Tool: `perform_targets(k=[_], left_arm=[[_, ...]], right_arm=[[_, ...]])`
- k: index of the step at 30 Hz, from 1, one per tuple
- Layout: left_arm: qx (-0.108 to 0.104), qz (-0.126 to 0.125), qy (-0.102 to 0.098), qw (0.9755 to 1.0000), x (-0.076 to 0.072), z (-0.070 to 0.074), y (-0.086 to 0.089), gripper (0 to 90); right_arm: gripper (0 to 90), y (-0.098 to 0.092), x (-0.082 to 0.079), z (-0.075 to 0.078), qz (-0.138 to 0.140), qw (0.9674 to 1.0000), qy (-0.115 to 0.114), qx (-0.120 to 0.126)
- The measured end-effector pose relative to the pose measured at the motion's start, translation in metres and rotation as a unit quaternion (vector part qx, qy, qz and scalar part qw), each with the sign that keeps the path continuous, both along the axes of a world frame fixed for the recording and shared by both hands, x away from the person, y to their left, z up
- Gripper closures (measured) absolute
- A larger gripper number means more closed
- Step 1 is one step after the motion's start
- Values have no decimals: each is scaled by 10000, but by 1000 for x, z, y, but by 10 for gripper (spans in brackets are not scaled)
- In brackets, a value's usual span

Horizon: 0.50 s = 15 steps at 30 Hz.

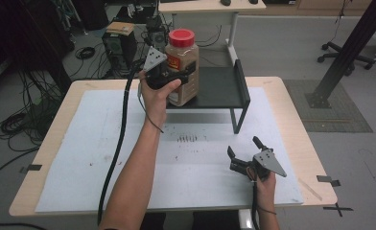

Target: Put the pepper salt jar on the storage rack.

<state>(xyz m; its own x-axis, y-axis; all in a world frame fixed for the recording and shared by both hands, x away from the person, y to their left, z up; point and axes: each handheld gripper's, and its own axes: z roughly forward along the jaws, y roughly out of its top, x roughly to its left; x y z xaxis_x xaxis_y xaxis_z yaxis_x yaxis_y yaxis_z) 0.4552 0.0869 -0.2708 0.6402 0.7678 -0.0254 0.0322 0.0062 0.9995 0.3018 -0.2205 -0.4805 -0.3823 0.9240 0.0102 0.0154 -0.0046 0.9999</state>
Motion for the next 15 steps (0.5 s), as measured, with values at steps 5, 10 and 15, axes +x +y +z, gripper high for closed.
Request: perform_targets(k=[5, 10, 15], left_arm=[[-13, 7, 24, 10000, 7, -2, -1, 249], [-3, 3, 9, 10000, 14, -3, -4, 249], [-7, 10, -28, 10000, 14, -5, -3, 249]], right_arm=[[3, 0, 0, 0, 10, 10000, 1, 0], [4, 0, 0, 0, 15, 10000, -2, 6], [4, 0, 0, 0, 15, 10000, -7, 7]])
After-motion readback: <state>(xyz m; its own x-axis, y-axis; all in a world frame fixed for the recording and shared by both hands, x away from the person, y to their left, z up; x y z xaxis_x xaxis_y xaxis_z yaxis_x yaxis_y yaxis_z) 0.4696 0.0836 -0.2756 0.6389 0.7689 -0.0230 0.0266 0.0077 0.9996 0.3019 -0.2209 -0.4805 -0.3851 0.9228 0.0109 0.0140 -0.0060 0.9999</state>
